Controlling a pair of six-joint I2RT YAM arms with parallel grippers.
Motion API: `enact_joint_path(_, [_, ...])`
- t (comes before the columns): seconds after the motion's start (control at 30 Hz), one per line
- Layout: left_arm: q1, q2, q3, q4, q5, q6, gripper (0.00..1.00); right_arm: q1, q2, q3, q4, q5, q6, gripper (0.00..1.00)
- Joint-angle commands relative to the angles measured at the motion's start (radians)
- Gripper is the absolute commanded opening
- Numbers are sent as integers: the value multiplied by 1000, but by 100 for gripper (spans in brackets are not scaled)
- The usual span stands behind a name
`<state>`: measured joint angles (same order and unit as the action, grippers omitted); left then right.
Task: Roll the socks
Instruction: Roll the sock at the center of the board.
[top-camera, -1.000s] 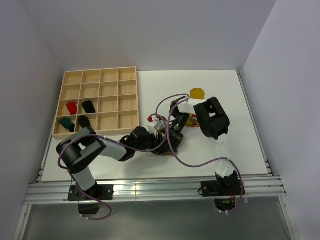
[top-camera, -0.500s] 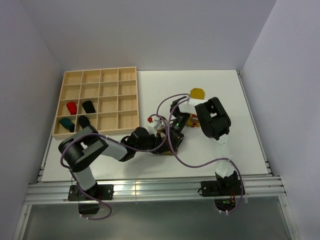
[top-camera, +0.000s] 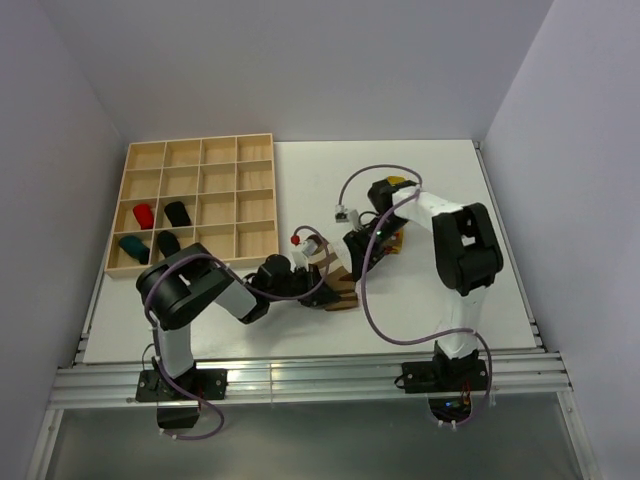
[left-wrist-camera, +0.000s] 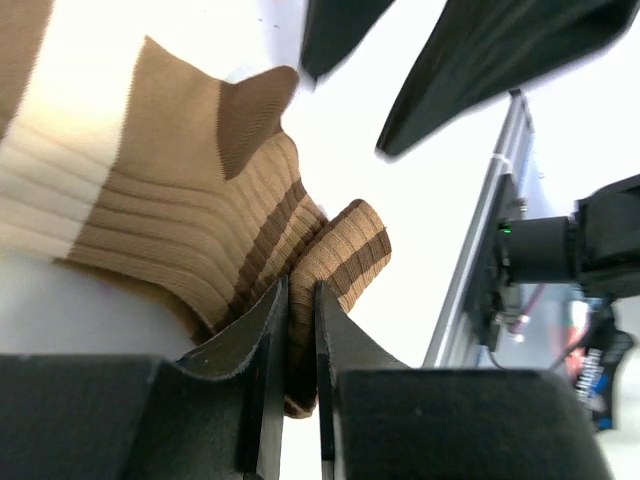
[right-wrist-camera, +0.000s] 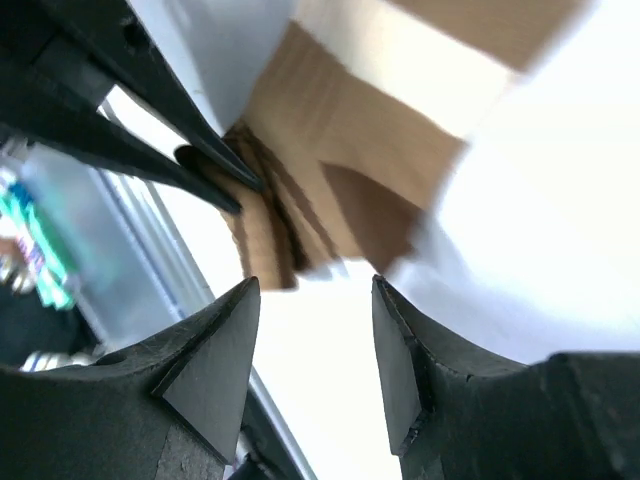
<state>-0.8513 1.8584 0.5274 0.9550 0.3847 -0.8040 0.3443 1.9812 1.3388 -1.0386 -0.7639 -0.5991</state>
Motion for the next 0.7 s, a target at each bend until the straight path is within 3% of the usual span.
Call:
enact_joint_path(0.0, [32, 62, -47, -27, 101, -58, 1, -62, -103, -36, 109, 12, 7, 56])
enact_joint_path(0.2, [67, 85, 29, -221, 192, -99, 0, -84, -292, -170, 254, 109, -28, 56])
enact_joint_path(0.43, [109, 110, 69, -401, 315, -167, 0, -45, -573, -381, 390, 113, -128, 59])
enact_joint_path(0.67, [113, 110, 138, -596, 330, -161, 0, 203, -743, -595, 580, 267, -137, 60])
